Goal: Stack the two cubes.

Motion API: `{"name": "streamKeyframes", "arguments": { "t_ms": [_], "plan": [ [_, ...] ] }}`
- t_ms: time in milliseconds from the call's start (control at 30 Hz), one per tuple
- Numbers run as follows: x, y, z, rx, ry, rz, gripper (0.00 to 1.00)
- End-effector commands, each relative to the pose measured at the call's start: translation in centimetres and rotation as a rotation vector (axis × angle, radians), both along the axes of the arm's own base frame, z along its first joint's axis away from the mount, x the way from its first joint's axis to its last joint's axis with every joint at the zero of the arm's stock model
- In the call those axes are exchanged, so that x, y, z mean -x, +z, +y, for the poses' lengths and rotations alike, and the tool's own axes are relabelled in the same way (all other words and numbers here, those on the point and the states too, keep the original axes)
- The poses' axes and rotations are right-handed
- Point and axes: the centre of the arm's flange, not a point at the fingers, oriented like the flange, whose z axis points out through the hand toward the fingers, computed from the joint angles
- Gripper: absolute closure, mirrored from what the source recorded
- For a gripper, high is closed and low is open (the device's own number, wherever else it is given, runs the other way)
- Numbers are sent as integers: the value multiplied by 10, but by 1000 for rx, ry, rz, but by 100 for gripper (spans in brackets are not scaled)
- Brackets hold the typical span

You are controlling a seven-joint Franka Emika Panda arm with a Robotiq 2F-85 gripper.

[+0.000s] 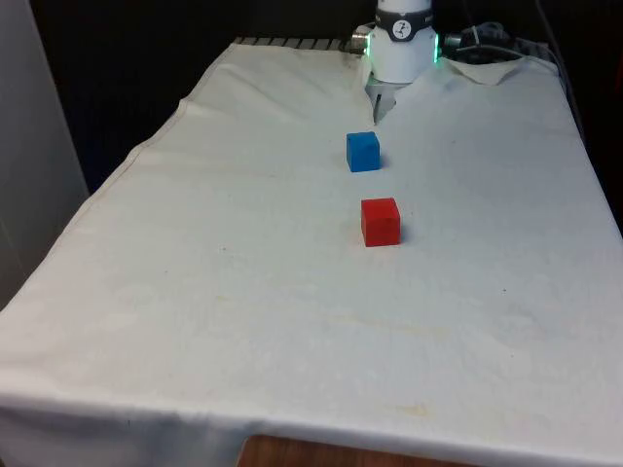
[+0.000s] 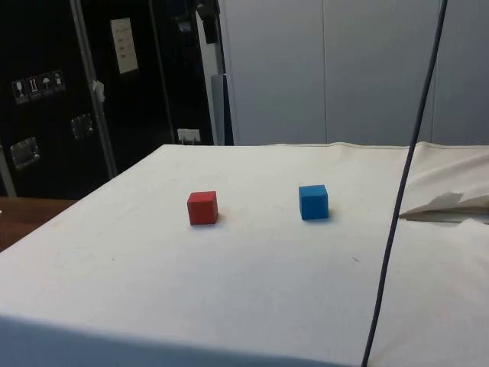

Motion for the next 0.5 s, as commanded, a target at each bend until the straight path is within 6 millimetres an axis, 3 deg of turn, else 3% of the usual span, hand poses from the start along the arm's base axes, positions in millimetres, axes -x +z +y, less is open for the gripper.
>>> {"name": "streamKeyframes", "arguments": {
  "t_ms": [0,467],
  "plan": [
    [0,0,0,0,0,1,0],
    [-9,-15,10,21,78,-12,0]
  ]
}}
